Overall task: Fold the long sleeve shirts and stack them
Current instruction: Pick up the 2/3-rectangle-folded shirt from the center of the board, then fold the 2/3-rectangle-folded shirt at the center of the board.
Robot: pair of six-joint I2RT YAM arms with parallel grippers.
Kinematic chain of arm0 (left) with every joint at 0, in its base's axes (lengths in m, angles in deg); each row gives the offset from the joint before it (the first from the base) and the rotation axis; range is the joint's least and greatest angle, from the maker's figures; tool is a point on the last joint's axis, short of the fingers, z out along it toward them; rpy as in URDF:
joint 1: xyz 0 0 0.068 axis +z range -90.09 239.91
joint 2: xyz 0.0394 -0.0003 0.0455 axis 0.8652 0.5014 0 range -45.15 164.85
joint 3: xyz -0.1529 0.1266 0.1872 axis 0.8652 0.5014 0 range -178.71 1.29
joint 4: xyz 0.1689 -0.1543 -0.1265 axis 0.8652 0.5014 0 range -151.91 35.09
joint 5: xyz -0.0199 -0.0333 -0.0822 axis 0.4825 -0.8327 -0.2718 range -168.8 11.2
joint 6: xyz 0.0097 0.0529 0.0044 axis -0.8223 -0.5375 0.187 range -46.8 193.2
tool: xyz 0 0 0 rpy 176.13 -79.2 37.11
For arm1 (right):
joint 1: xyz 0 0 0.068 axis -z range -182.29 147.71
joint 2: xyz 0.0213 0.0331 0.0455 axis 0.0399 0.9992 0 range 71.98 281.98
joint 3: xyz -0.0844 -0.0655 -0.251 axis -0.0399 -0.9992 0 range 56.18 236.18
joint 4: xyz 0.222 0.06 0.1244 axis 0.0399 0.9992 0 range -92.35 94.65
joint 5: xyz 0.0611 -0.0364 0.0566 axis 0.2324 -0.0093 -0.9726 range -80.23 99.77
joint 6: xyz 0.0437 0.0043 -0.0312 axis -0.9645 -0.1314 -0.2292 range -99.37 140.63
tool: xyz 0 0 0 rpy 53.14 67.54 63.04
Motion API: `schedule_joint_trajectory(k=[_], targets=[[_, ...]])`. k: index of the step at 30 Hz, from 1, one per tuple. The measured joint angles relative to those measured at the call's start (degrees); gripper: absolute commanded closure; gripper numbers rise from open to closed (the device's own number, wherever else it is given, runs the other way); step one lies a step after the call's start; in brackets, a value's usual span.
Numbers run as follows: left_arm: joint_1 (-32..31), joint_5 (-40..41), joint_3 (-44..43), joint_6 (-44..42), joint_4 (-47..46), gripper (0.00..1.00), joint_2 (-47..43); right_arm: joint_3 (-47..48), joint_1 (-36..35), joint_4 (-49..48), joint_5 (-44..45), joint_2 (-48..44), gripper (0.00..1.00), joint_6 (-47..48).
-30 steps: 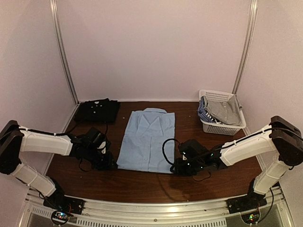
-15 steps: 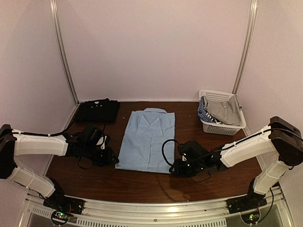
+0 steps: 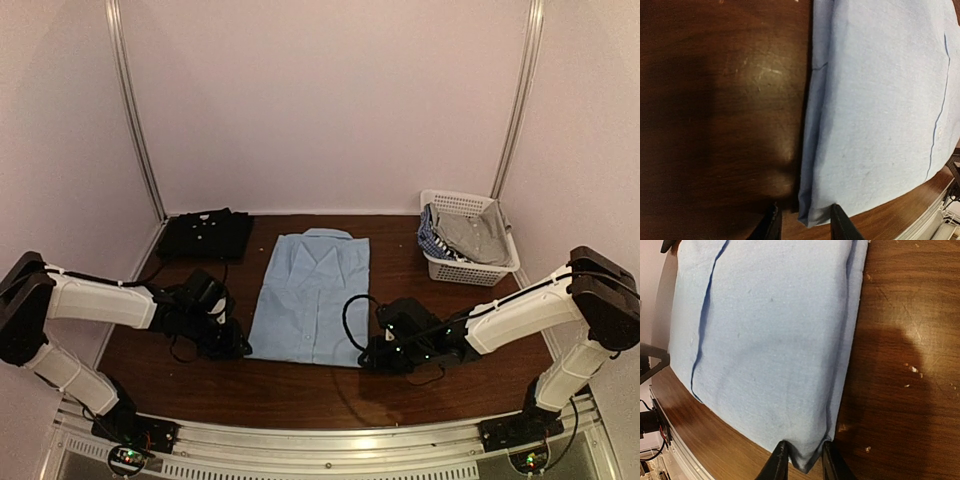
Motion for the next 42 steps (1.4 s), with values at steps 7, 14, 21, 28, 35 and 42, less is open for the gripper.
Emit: schedule_joint_trajectory(k=[7,14,21,28,35,42], targets=[[-1.86,-0.15,-1.49,0.63,-0.87,0.81,2.38,-0.52,0.00,-0.42,0.00,0.00,0.83,0.00],[-4.55,-0.63,-1.46,2.84,-0.59,1.00,2.45,-0.92,-0.04,-0.26,0.00,-0.72,1.00,0.24],[-7.78,-0.98,-0.72,5.25,2.89,1.00,-4.61,-2.80,-1.22,2.69,0.09,-8.31,1.00,1.09],[-12.59,-0.63,-1.11,8.07,8.55,1.00,-13.18,-3.28,-3.37,8.61,0.85,-18.23,1.00,1.11],[-11.87,0.15,-11.54,7.58,15.41,1.00,-14.10,7.04,-1.14,16.55,2.12,-21.31,1.00,4.35],[4.61,-7.96,-28.83,-0.31,13.60,1.00,2.05,25.16,14.93,15.61,-4.02,-5.97,1.00,12.31]])
